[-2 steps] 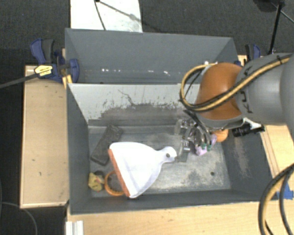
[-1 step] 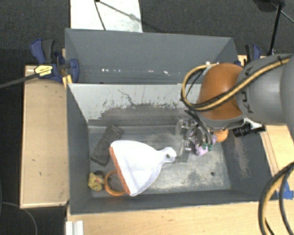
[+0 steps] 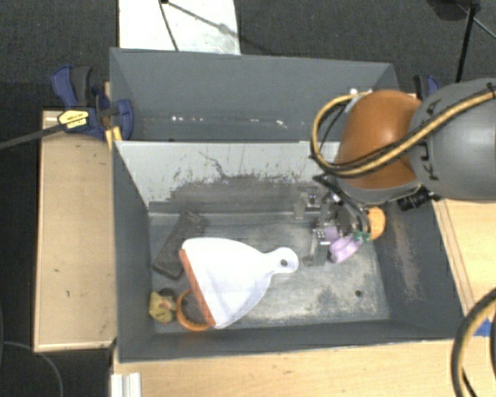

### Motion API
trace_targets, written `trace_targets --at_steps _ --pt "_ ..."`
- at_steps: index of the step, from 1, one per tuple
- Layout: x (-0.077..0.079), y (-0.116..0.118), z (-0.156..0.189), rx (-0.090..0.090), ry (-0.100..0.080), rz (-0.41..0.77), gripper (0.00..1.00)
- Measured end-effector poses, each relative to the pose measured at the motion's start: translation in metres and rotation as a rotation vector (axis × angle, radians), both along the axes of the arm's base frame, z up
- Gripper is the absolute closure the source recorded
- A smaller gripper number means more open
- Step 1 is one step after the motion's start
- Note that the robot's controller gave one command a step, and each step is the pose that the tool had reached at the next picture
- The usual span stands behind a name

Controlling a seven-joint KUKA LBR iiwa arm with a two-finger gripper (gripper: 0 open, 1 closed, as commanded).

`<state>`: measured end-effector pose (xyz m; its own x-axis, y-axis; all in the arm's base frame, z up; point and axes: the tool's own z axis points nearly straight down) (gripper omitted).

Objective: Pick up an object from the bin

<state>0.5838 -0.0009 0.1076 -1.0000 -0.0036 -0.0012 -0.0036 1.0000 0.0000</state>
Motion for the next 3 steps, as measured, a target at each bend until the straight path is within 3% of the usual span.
trace_targets --at_steps 1,2,3 --pt "0.0 0.007 0.002 0.0 -0.008 0.054 0.0" --pt "-0.007 0.015 -0.026 0.0 -0.002 0.167 0.0" --pt "0.003 0.037 -0.037 0.001 -0.002 0.3 1.0"
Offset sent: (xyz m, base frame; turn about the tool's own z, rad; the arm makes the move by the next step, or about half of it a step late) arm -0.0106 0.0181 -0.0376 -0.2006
